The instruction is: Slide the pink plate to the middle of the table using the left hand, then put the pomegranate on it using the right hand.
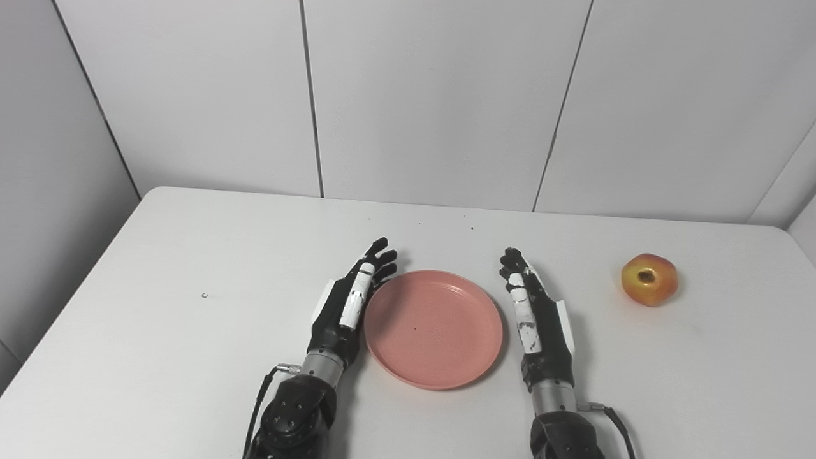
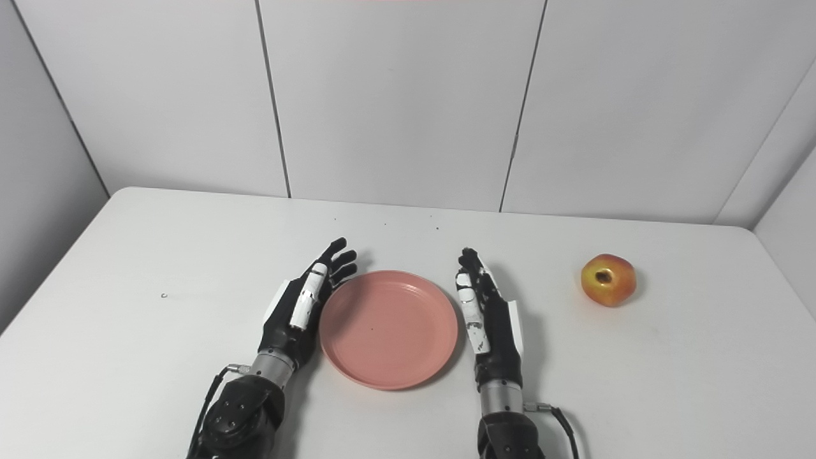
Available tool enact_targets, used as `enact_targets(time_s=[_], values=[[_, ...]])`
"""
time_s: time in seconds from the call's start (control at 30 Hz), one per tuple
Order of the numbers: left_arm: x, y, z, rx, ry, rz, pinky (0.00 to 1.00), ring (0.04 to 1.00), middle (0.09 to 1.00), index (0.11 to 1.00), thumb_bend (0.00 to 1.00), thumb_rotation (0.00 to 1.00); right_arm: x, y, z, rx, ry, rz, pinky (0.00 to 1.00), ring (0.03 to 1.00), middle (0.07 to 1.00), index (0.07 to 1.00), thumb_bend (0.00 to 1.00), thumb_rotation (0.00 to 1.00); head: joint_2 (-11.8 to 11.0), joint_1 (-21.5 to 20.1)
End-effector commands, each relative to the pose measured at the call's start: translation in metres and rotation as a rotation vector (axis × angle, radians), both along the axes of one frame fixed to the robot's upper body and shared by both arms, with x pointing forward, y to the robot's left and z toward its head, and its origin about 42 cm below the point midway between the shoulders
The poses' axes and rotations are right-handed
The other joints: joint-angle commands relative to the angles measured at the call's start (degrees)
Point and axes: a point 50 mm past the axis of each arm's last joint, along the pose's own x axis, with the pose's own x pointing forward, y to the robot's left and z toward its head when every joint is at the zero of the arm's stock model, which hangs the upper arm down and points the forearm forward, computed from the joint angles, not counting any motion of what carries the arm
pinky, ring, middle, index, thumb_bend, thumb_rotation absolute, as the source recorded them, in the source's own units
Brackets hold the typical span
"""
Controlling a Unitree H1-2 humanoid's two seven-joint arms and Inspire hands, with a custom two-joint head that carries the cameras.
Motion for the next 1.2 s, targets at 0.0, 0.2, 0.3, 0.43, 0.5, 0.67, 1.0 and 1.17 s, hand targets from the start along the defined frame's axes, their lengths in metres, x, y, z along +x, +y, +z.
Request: enact_targets(time_s=[0.0,0.2,0.3,0.43,0.5,0.67,1.0,1.17], values=[[0.006,-0.002,0.011,0.008,-0.057,0.004,0.88,0.899,0.897,0.893,0.24,1.0,-0.004,-0.001,0.002,0.041,-0.028,-0.016,0.94,0.891,0.886,0.88,0.61,0.94,0.0,0.0],[0.005,0.0,0.01,0.027,-0.05,0.036,0.87,0.896,0.893,0.878,0.24,1.0,-0.004,-0.007,0.012,0.097,-0.056,-0.034,0.97,0.895,0.894,0.893,0.62,0.91,-0.1,-0.1],[0.005,0.003,0.009,0.025,-0.053,0.048,0.88,0.903,0.897,0.881,0.25,1.0,-0.005,-0.014,0.02,0.12,-0.084,-0.057,0.97,0.894,0.89,0.885,0.61,0.89,-0.1,-0.6],[0.004,0.009,0.01,0.047,-0.049,0.078,0.87,0.894,0.889,0.874,0.27,0.98,-0.005,-0.027,0.034,0.096,-0.118,-0.093,0.97,0.899,0.901,0.899,0.62,0.94,-0.1,-1.1],[0.004,0.012,0.009,0.044,-0.05,0.089,0.86,0.883,0.881,0.866,0.27,0.93,-0.003,-0.031,0.039,0.096,-0.132,-0.11,0.97,0.896,0.897,0.896,0.63,0.95,0.0,-1.3],[0.004,0.016,0.008,0.011,-0.058,0.088,0.87,0.881,0.882,0.865,0.27,0.88,-0.002,-0.048,0.052,0.069,-0.178,-0.208,0.94,0.891,0.874,0.871,0.64,0.91,-0.3,-1.7],[0.003,0.026,0.01,-0.016,-0.06,0.071,0.91,0.924,0.926,0.909,0.26,1.0,0.005,-0.073,0.07,-0.058,-0.238,-0.286,0.94,0.902,0.886,0.884,0.64,0.89,-0.3,-3.2],[0.001,0.027,0.009,-0.038,-0.092,0.076,0.91,0.923,0.924,0.906,0.25,1.0,0.008,-0.083,0.075,-0.082,-0.261,-0.315,0.94,0.897,0.881,0.882,0.59,0.87,-0.5,-3.3]])
